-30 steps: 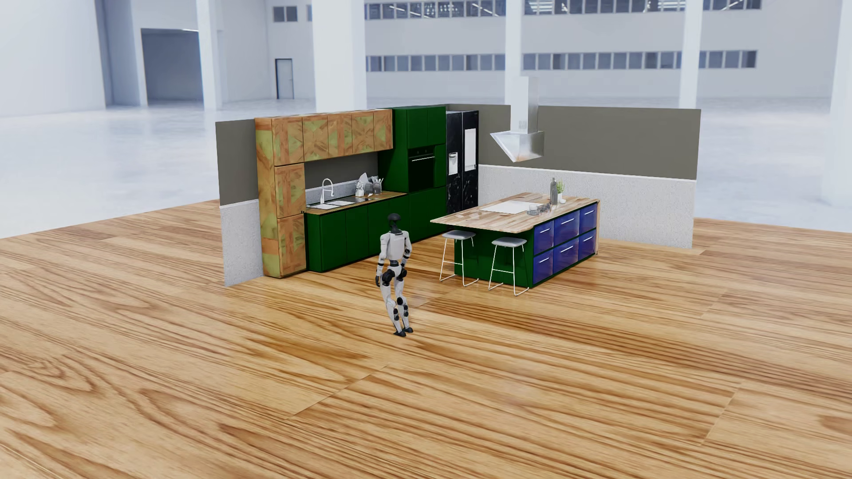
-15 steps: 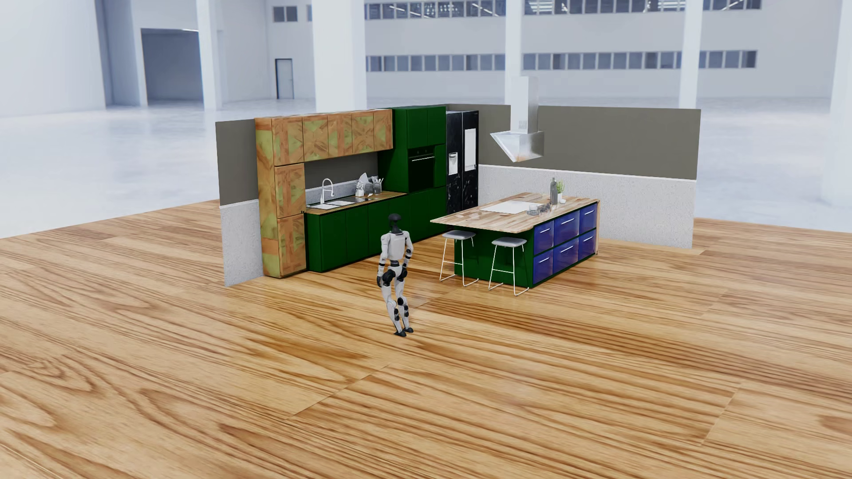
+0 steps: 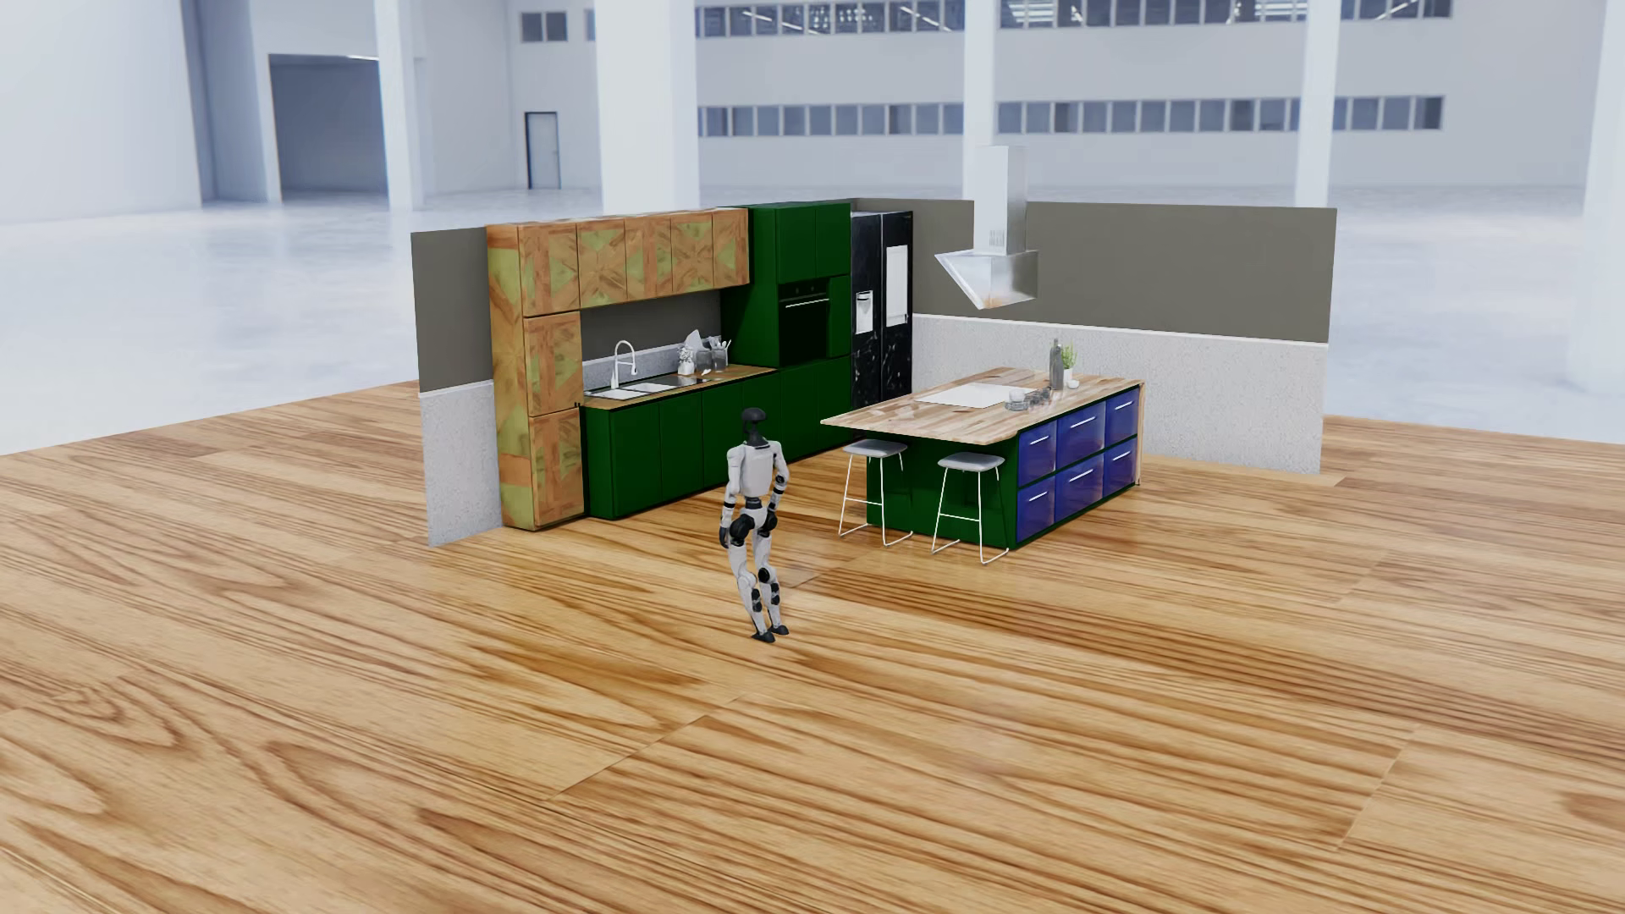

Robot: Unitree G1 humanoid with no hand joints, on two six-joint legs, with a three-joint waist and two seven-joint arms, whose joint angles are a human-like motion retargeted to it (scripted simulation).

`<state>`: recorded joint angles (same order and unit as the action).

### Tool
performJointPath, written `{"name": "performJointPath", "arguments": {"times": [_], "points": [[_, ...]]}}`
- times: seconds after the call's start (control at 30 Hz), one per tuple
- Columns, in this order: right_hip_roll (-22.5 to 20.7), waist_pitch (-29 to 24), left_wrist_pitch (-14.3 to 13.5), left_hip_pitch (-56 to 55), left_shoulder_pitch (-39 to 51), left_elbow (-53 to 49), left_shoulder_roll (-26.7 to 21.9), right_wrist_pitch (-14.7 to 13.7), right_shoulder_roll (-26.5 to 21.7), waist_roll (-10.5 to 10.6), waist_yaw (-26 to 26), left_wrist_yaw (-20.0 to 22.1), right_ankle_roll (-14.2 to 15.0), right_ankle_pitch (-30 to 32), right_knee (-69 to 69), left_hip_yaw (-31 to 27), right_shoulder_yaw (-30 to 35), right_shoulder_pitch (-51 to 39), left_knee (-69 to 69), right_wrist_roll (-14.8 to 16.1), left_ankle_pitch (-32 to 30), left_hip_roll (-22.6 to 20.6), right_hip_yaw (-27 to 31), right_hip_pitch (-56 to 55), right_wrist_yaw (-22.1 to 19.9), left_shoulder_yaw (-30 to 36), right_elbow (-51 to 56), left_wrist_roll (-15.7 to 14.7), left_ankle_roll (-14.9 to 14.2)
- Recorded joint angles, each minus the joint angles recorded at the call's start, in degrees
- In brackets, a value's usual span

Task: Stand still

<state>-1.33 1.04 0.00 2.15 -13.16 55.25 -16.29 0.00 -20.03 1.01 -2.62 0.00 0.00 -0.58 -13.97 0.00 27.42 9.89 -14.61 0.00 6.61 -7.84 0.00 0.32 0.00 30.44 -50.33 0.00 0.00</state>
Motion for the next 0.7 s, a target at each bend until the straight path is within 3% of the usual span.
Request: {"name": "performJointPath", "arguments": {"times": [0.7], "points": [[-0.5,-0.6,0.0,0.9,0.8,0.7,0.1,0.0,-0.2,0.5,0.1,0.0,0.0,-1.1,0.6,0.0,2.4,-0.9,0.9,0.0,-0.3,0.2,0.0,1.0,0.0,1.2,-0.2,0.0,0.0]]}}
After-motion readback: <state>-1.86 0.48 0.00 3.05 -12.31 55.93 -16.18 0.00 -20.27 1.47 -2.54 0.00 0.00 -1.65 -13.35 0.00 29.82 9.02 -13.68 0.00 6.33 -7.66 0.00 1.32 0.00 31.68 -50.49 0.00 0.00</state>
